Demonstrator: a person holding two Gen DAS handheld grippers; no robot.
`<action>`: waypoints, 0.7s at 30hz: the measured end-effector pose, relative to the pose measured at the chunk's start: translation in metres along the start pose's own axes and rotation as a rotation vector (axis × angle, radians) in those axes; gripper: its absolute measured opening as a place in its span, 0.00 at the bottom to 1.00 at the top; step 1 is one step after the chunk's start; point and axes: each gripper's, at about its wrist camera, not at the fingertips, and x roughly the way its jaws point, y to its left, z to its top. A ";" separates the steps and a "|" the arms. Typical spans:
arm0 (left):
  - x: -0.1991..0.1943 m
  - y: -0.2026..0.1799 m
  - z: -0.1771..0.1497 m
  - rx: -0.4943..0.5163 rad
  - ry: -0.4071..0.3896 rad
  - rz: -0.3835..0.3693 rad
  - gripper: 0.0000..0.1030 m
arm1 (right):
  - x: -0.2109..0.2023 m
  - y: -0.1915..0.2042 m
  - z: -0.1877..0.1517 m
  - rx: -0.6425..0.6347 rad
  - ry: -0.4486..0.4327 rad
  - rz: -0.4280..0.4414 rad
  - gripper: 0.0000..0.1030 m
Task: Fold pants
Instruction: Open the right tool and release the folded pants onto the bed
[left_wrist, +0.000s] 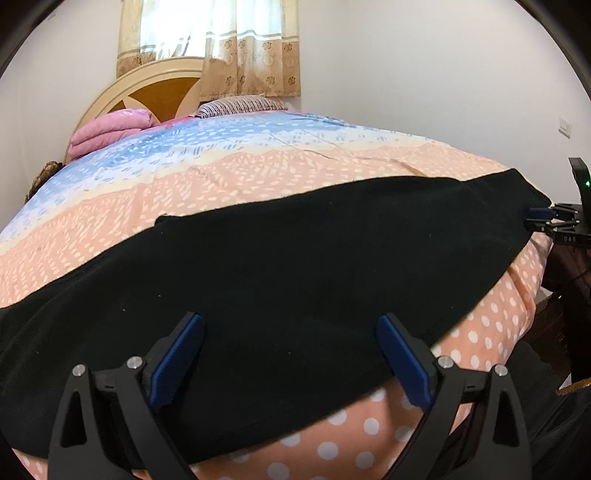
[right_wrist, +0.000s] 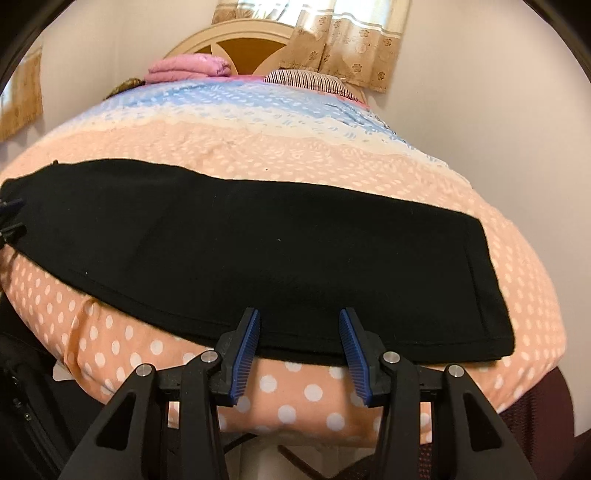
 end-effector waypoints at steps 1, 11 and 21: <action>-0.004 0.004 0.003 -0.003 -0.006 0.017 0.95 | -0.001 -0.001 0.006 0.014 -0.005 0.021 0.45; -0.012 0.045 0.005 -0.101 0.022 0.177 0.97 | 0.010 0.107 0.066 -0.116 -0.105 0.253 0.46; -0.002 0.071 -0.009 -0.207 0.069 0.164 0.99 | 0.044 0.177 0.064 -0.202 -0.069 0.284 0.46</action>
